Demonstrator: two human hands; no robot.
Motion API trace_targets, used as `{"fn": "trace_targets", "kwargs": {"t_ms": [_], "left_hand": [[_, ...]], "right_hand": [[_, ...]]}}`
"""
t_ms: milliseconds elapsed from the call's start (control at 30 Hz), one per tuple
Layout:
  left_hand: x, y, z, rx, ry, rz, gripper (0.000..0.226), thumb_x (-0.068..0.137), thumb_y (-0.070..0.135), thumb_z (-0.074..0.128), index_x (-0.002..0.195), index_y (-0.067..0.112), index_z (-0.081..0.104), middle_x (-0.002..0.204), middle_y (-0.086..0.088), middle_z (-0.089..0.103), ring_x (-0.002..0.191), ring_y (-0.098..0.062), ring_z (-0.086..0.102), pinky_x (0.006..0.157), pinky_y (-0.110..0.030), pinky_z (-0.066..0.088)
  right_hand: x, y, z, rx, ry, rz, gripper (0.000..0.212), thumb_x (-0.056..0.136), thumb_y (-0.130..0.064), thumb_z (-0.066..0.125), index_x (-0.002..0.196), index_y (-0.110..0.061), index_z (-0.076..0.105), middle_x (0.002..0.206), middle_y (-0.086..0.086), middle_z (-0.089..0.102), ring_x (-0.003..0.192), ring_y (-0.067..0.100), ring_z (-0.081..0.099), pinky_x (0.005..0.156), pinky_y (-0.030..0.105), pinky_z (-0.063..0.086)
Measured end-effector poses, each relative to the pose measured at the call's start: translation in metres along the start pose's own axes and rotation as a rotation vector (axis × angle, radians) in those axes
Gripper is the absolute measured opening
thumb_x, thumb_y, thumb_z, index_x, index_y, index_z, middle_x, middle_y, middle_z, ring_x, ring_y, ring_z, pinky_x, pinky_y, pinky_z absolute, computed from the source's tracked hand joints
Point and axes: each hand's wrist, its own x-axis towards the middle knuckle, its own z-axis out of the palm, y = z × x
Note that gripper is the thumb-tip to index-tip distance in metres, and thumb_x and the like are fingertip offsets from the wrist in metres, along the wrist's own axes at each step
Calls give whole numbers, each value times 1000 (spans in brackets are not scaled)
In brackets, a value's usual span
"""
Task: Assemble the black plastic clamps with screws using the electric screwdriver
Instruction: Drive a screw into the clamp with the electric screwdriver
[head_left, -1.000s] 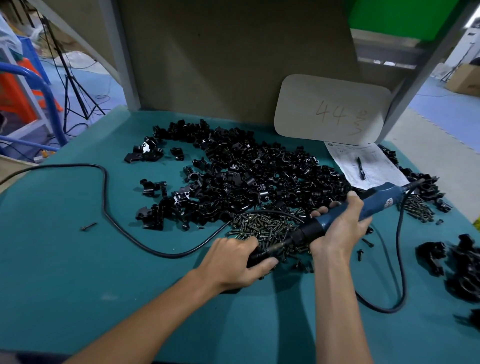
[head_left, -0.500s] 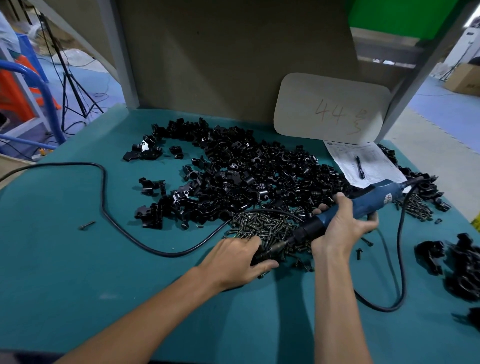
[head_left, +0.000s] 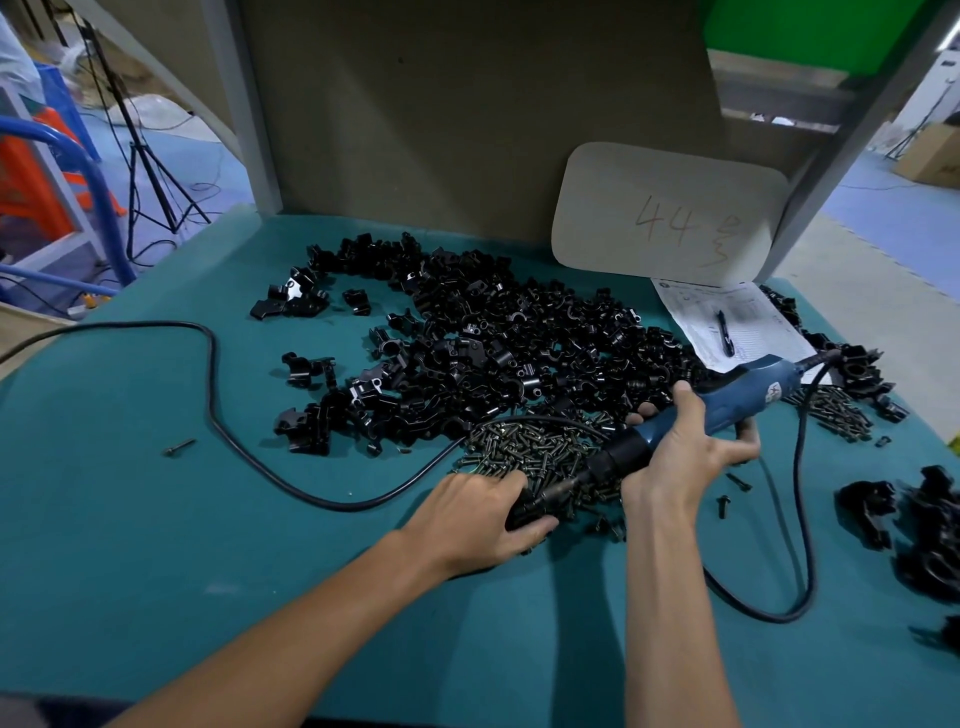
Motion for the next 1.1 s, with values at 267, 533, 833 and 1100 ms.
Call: {"fn": "trace_targets", "kwargs": {"t_ms": [267, 533, 833, 1100], "left_hand": [[0, 0, -3, -13, -7, -21, 37, 94, 61, 45, 84, 25, 46, 59, 11, 52, 46, -11, 46, 53, -27, 38], [0, 0, -4, -21, -11, -23, 36, 92, 59, 46, 82, 24, 47, 52, 13, 43, 42, -4, 38, 48, -23, 25], [-1, 0, -4, 6, 12, -15, 40, 88, 63, 40, 79, 25, 45, 48, 12, 37, 42, -10, 40, 49, -27, 25], [0, 0, -4, 13, 8, -22, 42, 85, 64, 36, 78, 24, 45, 51, 12, 41, 43, -9, 38, 52, -28, 26]], "right_hand": [[-3, -5, 1, -13, -33, 75, 37, 87, -32, 76, 112, -17, 53, 70, -1, 57, 53, 15, 54, 50, 29, 48], [-5, -7, 2, 14, -40, 99, 32, 84, -24, 67, 109, -17, 49, 67, 0, 55, 51, 16, 51, 48, 28, 44], [-6, -7, 4, 5, -63, 91, 30, 86, -24, 67, 110, -17, 50, 66, -1, 55, 51, 15, 51, 47, 27, 45], [-6, -5, 1, 22, -45, 88, 32, 86, -25, 67, 112, -18, 49, 64, -2, 54, 50, 15, 50, 47, 27, 45]]}}
